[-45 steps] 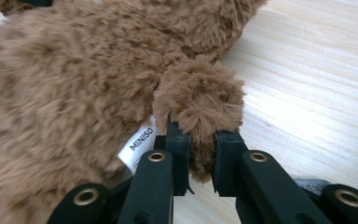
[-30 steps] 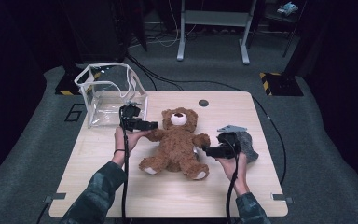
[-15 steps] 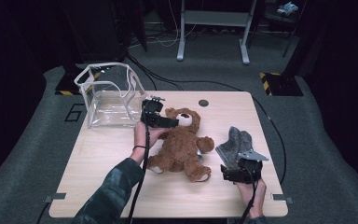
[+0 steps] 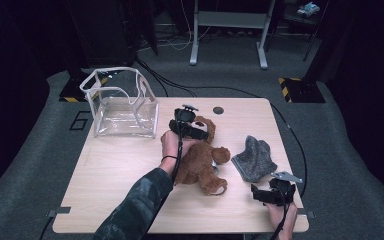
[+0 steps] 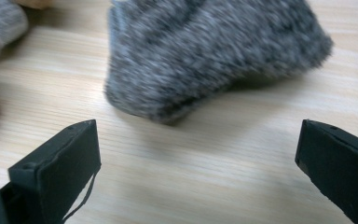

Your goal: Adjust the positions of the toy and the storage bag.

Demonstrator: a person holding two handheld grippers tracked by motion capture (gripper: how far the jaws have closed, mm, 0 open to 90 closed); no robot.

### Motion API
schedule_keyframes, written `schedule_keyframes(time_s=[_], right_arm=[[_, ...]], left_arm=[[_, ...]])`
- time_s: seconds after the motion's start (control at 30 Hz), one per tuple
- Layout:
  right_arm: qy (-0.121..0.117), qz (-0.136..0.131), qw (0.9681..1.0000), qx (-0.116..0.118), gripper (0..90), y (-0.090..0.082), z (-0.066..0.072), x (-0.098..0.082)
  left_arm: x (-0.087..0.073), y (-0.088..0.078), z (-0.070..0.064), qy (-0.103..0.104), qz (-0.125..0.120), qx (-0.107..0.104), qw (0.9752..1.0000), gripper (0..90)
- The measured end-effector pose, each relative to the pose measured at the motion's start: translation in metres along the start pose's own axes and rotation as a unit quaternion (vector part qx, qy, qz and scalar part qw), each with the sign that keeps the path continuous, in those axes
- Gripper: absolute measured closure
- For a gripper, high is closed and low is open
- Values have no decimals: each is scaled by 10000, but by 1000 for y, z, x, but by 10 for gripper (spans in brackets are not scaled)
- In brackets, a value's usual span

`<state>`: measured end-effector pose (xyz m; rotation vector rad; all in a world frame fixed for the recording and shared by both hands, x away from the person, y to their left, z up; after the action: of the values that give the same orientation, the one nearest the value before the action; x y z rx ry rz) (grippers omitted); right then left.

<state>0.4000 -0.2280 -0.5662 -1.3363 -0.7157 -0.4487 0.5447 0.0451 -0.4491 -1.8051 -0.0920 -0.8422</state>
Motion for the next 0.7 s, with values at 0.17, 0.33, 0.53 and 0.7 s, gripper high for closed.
schedule_keyframes(time_s=[0.17, 0.33, 0.53, 0.7], right_arm=[[44, 134, 9998, -116, 0, 7, -9, -5], [32, 118, 9998, -146, 0, 9, -14, -4], [-3, 101, 9998, -161, 0, 9, -13, -5], [-67, 110, 9997, -193, 0, 9, -12, -5]], left_arm=[[-4, 17, 3, -134, 321, 184, 9992, 30], [-10, 35, 8, -318, 641, 243, 9971, 5], [-11, 49, 12, -316, 798, 445, 9953, 0], [-12, 56, 19, -405, 859, 602, 9937, 0]])
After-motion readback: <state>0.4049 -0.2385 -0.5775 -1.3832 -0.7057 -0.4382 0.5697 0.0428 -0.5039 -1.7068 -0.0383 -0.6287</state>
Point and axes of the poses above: each handheld gripper's, and its own axes: y roughly forward along the jaws, x roughly out of its top, z roughly to its left, the point moved 7 cm from there along y, roughly forward along the jaws, and after that the axes turned 3 degrees about z, right-handed, at the moved point
